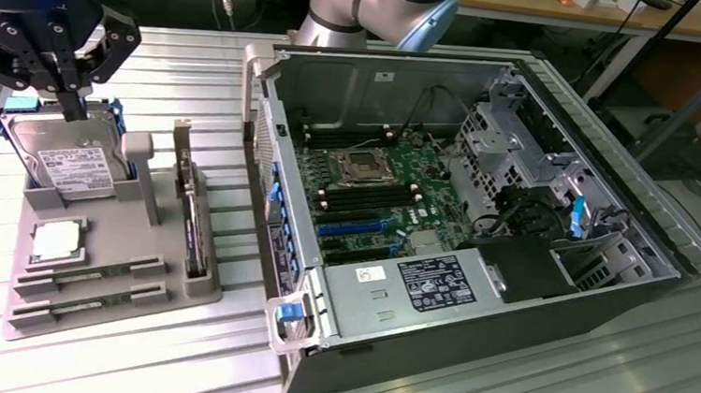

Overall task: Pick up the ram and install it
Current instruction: 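Pick up the ram and move it above insertion slot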

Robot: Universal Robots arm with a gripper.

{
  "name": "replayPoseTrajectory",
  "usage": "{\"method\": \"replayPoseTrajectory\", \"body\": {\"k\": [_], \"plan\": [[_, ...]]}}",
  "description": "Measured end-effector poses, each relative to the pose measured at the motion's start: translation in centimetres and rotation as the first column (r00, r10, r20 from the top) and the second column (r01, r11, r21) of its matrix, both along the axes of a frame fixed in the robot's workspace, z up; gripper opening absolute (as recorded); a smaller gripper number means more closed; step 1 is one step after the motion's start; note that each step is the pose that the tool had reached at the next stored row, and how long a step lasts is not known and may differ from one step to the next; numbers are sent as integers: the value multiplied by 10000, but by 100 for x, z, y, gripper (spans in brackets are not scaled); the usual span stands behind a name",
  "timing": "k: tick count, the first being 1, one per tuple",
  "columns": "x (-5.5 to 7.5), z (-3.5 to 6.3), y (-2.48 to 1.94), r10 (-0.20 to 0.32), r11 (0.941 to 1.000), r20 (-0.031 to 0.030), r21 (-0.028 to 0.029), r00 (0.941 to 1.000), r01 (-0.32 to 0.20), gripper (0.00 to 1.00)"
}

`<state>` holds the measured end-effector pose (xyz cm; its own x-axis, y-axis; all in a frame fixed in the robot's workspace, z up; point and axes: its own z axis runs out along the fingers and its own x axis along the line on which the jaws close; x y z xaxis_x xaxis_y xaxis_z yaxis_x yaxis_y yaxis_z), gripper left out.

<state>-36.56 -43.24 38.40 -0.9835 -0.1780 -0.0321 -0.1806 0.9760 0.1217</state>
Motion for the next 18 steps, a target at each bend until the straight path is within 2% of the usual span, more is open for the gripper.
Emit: {"method": "replayPoseTrajectory", "body": {"k": [2,5,12,14,17,18], "plan": [[0,0,0,613,9981,0,-1,9981,-613,11],[0,-1,0,1335,9910,1,0,9910,-1335,11],[0,-1,-4,2522,9677,0,0,9677,-2522,11],[0,-1,-5,2922,9564,0,-1,9564,-2922,11],[0,-1,-5,3514,9362,1,0,9362,-3514,11],[0,-1,-5,3767,9263,1,0,9263,-3767,11]]}}
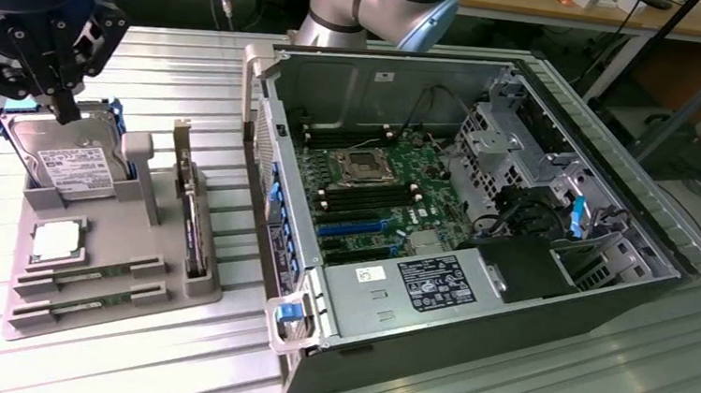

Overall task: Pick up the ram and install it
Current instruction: 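Pick up the ram and move it above insertion slot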

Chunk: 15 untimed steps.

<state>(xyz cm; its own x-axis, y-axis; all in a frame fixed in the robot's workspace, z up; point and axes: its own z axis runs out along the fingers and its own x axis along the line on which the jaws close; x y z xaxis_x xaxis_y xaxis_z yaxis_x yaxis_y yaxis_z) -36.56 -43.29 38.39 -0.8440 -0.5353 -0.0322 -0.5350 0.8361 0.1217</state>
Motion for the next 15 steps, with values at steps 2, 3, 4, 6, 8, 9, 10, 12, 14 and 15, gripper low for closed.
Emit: {"method": "replayPoseTrajectory", "body": {"k": [2,3,4,6,8,9,10,12,14,15], "plan": [[0,0,0,648,9979,0,0,9979,-648,11],[0,0,0,819,9966,0,0,9966,-819,11],[0,0,0,993,9951,0,0,9951,-993,11],[0,0,0,1614,9869,0,0,9869,-1614,11],[0,0,0,1972,9804,0,0,9804,-1972,11],[0,1,0,2155,9765,-1,0,9765,-2155,11],[0,0,0,2330,9725,-1,0,9725,-2330,11],[0,0,0,2850,9585,0,0,9585,-2850,11],[0,0,0,3256,9455,0,0,9455,-3256,11],[0,0,0,3420,9397,0,0,9397,-3420,11]]}}
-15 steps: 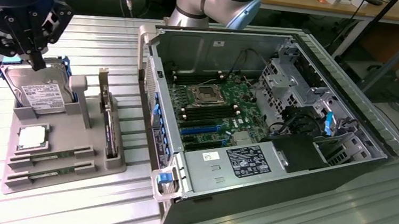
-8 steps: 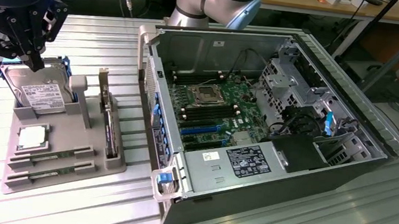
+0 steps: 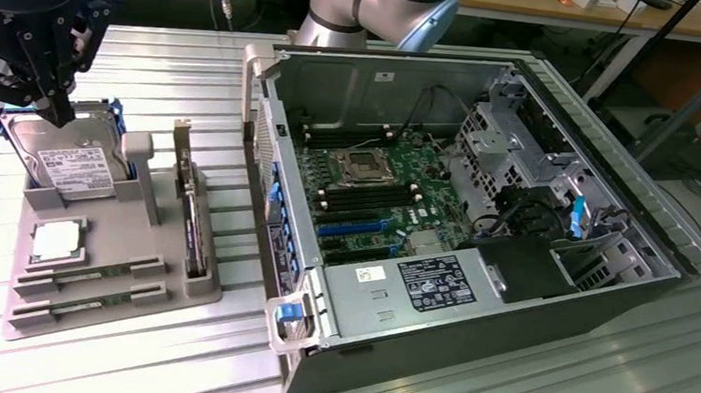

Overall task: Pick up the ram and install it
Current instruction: 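Pick up the ram and move it above insertion slot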

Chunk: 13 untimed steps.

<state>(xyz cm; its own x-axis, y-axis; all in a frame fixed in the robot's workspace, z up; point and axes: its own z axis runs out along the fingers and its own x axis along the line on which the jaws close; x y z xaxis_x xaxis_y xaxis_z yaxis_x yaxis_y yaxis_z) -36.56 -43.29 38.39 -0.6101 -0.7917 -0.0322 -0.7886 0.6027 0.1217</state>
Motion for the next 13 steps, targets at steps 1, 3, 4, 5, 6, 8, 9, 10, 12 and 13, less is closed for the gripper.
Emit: {"method": "replayPoseTrajectory", "body": {"k": [1,3,4,5,6,8,9,10,12,13], "plan": [[0,0,0,197,9998,0,1,9998,-197,11],[0,0,0,615,9981,0,0,9981,-615,11],[0,0,0,788,9969,0,0,9969,-788,11],[0,0,0,954,9954,1,0,9954,-954,11],[0,0,0,1111,9938,0,0,9938,-1111,11],[0,0,0,1671,9859,0,0,9859,-1671,11],[0,0,0,1946,9809,1,0,9809,-1946,11],[0,0,0,2058,9786,1,0,9786,-2058,11],[0,0,0,2316,9728,0,0,9728,-2316,11],[0,0,0,2443,9697,0,-1,9697,-2443,11]]}}
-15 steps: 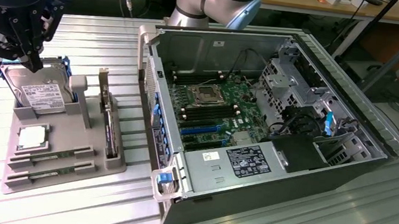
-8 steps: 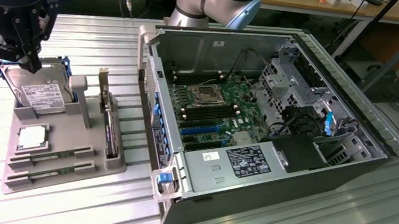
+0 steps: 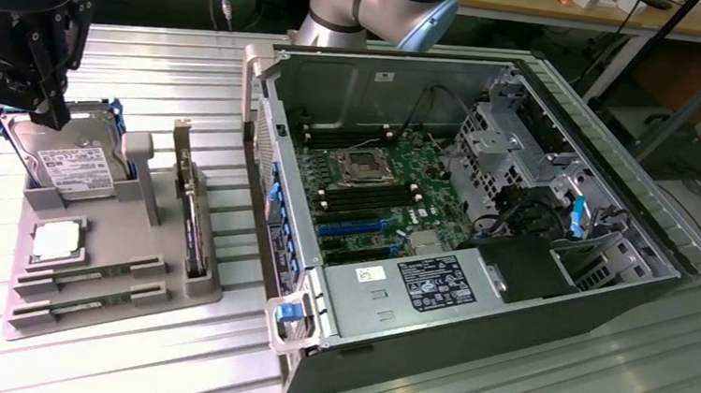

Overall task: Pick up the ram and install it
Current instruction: 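Pick up the ram and move it above insertion slot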

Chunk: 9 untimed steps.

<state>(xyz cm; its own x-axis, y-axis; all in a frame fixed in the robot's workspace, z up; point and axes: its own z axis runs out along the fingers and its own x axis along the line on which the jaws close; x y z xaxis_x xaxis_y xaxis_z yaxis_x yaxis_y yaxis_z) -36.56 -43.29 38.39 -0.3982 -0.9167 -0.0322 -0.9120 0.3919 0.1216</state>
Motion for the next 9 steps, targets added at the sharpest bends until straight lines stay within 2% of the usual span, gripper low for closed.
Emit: {"method": "replayPoseTrajectory", "body": {"k": [3,7,9], "plan": [[0,0,0,487,9988,0,0,9988,-487,11],[0,0,0,886,9961,1,0,9961,-886,11],[0,0,0,1374,9905,1,0,9905,-1374,11]]}}
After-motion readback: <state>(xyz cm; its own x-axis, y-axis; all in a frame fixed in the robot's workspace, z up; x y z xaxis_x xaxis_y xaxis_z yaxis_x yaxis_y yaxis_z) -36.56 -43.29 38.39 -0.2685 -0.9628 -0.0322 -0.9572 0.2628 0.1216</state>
